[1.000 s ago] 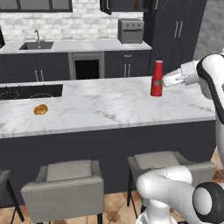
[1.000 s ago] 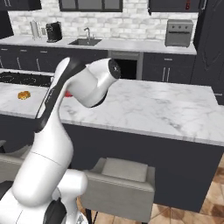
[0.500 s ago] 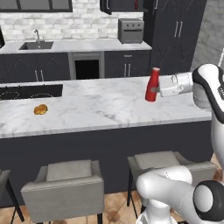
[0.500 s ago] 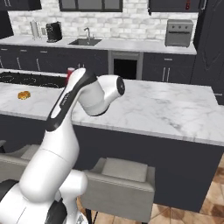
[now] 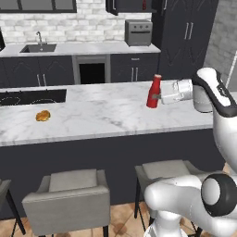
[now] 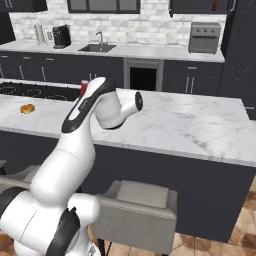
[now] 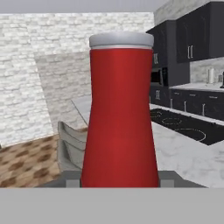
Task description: Move the ketchup and condiment bottle from the cabinet to the dining counter.
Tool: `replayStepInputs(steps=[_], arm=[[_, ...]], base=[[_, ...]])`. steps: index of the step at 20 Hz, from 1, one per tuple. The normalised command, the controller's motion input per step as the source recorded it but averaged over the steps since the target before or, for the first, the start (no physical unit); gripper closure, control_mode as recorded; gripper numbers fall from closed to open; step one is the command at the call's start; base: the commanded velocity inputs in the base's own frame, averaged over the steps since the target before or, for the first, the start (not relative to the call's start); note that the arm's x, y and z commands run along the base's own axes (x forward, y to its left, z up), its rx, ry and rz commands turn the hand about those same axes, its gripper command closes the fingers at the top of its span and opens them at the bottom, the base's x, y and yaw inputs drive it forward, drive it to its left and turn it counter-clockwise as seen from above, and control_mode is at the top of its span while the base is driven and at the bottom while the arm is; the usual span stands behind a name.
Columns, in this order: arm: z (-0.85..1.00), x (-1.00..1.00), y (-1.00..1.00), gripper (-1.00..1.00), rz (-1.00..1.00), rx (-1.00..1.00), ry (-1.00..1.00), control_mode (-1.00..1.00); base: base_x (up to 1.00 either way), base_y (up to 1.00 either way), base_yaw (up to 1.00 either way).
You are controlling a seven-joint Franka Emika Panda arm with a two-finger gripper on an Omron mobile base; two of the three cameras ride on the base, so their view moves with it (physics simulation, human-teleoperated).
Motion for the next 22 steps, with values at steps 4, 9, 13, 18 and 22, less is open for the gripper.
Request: replayStepInputs(steps=[4, 9, 13, 18, 22], arm=[[-0.21, 0.34, 0.00, 1.00, 0.13, 0.00, -0.01, -1.00], [-0.43, 0.08, 0.01, 1.00, 0.05, -0.11, -0.23, -1.00], [-0.37, 0.27, 0.00, 1.00, 0.00, -0.15, -0.16, -1.00], [-0.39, 0.17, 0.02, 1.00, 0.00, -0.25, -0.10, -1.00], [-0.23, 0.40, 0.00, 1.00, -0.02, 0.00, 0.03, -1.00]], base=[[0.00, 0.00, 0.00], [0.00, 0.00, 0.00], [0.00, 0.00, 0.00], [0.00, 0.00, 0.00], [0.00, 0.00, 0.00]])
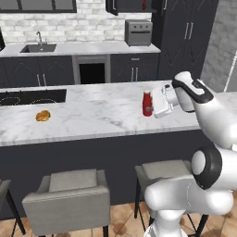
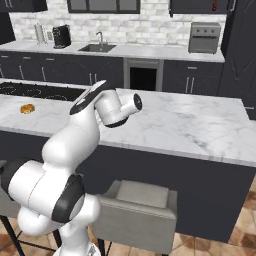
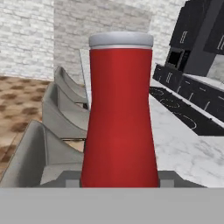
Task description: Move the ketchup and condiment bottle from the cabinet to the dining counter.
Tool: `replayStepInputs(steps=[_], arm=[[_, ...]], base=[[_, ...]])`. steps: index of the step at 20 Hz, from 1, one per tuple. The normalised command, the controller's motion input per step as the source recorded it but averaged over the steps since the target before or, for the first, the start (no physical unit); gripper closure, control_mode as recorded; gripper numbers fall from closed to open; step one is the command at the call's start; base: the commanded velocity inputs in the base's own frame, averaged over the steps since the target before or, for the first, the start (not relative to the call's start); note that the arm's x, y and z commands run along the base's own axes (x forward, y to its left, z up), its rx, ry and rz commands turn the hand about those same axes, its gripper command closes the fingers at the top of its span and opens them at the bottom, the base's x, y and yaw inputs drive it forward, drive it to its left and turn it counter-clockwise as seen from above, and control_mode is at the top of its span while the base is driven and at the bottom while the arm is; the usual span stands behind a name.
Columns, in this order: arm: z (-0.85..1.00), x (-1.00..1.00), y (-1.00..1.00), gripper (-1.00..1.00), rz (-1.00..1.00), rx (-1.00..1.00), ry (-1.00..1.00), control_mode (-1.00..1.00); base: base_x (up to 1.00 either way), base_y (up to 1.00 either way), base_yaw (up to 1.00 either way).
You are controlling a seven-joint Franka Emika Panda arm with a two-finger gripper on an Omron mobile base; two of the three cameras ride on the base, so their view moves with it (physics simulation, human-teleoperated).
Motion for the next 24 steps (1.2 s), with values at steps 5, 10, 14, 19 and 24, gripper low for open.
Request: replayStepInputs(steps=[5, 10, 14, 19, 24], arm=[[-0.14, 0.32, 0.00, 1.00, 0.00, 0.12, 0.06, -1.00], [-0.18, 0.23, 0.00, 1.00, 0.00, 0.12, 0.04, -1.00], [-0.26, 0.18, 0.00, 1.00, 0.00, 0.01, 0.00, -1.00], [-0.22, 0.18, 0.00, 1.00, 0.00, -0.01, 0.00, -1.00], [-0.25, 0.19, 0.00, 1.00, 0.00, -0.01, 0.00, -1.00]], base=[[0.00, 0.00, 0.00], [0.00, 0.00, 0.00], [0.00, 0.00, 0.00], [0.00, 0.00, 0.00], [0.00, 0.00, 0.00]])
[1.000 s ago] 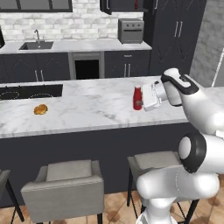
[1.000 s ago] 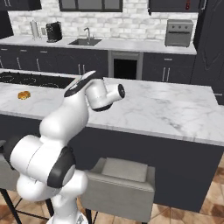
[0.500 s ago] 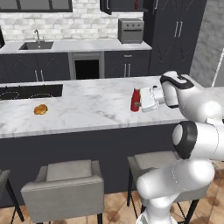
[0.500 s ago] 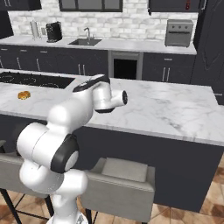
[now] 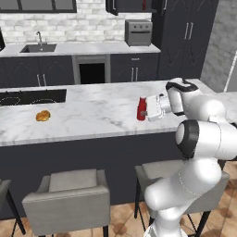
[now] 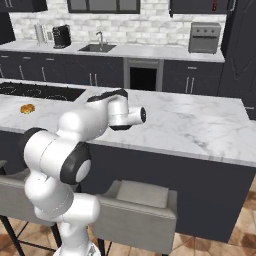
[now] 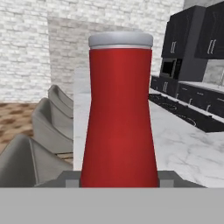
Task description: Move the ketchup and condiment bottle from the cabinet to the dining counter.
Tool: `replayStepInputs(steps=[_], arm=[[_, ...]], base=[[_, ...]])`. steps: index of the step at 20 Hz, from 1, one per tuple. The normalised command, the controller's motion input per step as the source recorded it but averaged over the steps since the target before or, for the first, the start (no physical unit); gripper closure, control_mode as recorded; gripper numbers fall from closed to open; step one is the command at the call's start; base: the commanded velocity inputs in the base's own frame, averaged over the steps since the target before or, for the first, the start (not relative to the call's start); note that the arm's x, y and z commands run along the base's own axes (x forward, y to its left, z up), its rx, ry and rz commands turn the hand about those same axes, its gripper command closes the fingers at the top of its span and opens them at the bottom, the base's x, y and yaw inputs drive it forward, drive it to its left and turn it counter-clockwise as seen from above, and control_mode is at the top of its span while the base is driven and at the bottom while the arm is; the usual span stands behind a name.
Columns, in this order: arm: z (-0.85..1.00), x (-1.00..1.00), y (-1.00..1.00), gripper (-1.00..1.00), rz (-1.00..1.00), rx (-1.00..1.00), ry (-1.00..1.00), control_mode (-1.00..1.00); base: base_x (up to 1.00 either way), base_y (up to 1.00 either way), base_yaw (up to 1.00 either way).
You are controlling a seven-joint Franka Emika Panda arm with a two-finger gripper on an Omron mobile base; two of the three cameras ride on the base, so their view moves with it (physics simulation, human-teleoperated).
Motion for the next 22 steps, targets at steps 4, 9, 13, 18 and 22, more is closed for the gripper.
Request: replayStepInputs(steps=[4, 9, 13, 18, 22], arm=[[-0.25, 0.26, 0.00, 1.00, 0.00, 0.00, 0.00, -1.00], [-0.22, 0.31, 0.00, 1.00, 0.00, 0.00, 0.00, -1.00], [-0.19, 0.40, 0.00, 1.00, 0.00, 0.00, 0.00, -1.00], [-0.26, 0.36, 0.00, 1.00, 0.00, 0.00, 0.00, -1.00], [-0.29, 0.40, 0.00, 1.00, 0.00, 0.00, 0.00, -1.00]], base=[[0.00, 0.00, 0.00], [0.00, 0.00, 0.00], [0.00, 0.00, 0.00], [0.00, 0.00, 0.00], [0.00, 0.00, 0.00]])
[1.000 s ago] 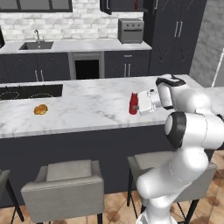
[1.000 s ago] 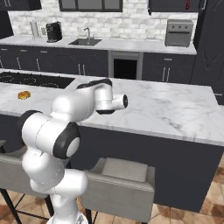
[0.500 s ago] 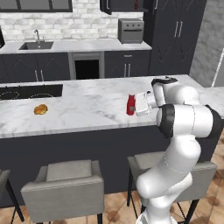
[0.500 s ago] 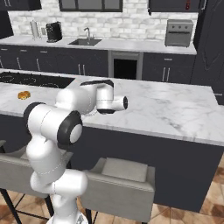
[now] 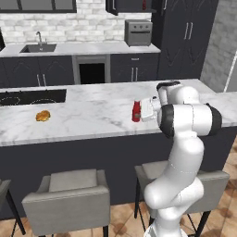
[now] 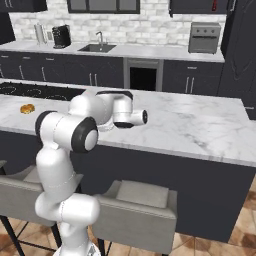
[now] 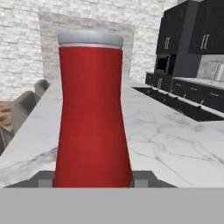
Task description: Move the ketchup and condiment bottle from the cabinet to the dining counter.
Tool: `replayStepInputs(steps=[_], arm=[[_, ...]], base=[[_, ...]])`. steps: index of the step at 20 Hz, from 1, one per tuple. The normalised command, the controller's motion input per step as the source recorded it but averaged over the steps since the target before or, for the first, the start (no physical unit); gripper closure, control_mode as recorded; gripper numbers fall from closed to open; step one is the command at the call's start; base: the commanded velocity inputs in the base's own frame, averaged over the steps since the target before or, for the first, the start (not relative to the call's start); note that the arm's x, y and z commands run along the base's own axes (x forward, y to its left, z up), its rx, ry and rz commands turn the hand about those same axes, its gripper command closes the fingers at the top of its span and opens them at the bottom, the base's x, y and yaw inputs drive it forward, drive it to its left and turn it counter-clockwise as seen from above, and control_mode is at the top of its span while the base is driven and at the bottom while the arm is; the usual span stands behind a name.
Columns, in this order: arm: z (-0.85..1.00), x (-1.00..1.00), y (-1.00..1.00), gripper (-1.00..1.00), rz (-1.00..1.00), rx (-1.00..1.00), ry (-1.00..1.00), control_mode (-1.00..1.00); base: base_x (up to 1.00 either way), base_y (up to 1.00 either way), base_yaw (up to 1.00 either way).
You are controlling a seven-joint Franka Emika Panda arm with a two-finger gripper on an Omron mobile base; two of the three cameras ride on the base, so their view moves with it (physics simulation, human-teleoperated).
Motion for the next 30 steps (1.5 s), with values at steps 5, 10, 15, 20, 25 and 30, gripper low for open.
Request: replayStepInputs(steps=[5, 10, 15, 20, 25, 30], arm=[[-0.25, 0.36, 0.00, 1.00, 0.02, 0.00, 0.00, -1.00], [-0.26, 0.13, 0.00, 1.00, 0.05, 0.00, -0.03, -1.00], [-0.35, 0.00, 0.00, 1.00, 0.06, 0.00, -0.09, -1.00], [-0.30, 0.03, 0.00, -1.00, 0.03, 0.00, -0.05, -1.00], [-0.15, 0.07, -0.06, -1.00, 0.00, 0.00, -0.01, -1.00], [-0.12, 0.01, -0.11, -1.00, 0.00, 0.00, 0.00, -1.00]], base=[[0.00, 0.00, 0.00], [0.00, 0.00, 0.00], [0.00, 0.00, 0.00], [0.00, 0.00, 0.00], [0.00, 0.00, 0.00], [0.00, 0.00, 0.00]])
